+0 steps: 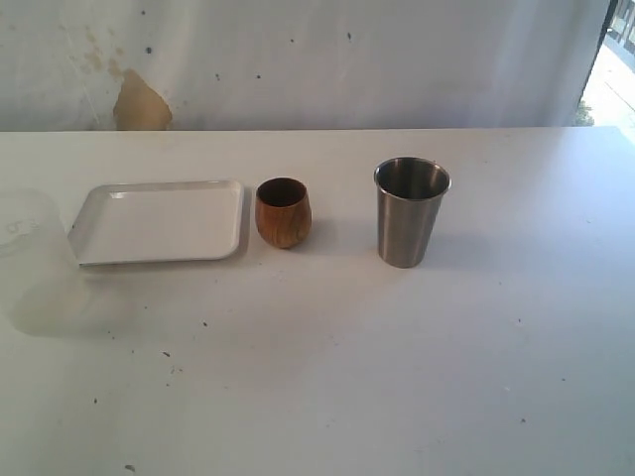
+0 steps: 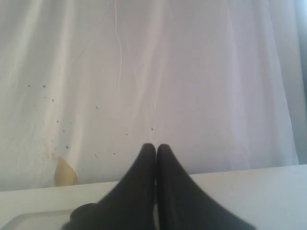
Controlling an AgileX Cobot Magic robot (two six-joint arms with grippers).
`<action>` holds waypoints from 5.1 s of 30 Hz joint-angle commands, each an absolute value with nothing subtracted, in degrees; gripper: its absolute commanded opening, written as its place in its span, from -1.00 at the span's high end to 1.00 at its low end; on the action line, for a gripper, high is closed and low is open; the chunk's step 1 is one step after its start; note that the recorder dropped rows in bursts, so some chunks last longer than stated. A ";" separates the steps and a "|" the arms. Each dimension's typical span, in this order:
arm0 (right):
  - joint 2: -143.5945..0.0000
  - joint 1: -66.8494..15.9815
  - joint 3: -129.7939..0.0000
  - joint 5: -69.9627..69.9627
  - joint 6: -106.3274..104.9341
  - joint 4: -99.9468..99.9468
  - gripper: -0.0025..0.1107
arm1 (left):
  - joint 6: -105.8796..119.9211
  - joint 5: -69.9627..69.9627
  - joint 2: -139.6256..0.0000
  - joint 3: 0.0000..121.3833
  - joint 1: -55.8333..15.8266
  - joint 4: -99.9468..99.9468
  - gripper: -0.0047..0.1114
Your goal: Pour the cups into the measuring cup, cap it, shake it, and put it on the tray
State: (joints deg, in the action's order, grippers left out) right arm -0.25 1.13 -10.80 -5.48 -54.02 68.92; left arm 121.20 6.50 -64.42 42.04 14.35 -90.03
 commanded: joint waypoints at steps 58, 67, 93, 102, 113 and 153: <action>0.00 1.22 -10.57 -5.03 -53.76 69.32 0.96 | 121.36 17.35 -80.99 48.59 20.51 -48.11 0.92; 0.00 1.22 -10.57 -5.03 -53.76 69.32 0.96 | 121.36 11.04 -80.99 48.59 16.72 -45.48 0.92; 0.00 1.22 -10.57 -5.03 -53.76 69.32 0.96 | 121.36 4.36 -81.66 48.59 16.37 -28.93 0.92; 0.00 1.22 -10.57 -5.03 -53.76 69.32 0.96 | 121.36 3.22 -81.66 48.59 16.37 -23.49 0.92; 0.00 1.22 -10.57 -5.03 -53.76 69.32 0.96 | 121.36 3.09 -81.66 48.59 16.37 -20.66 0.92; 0.00 1.22 -10.57 -5.03 -53.76 69.32 0.96 | 121.36 -0.30 -81.55 48.59 16.37 -12.35 0.92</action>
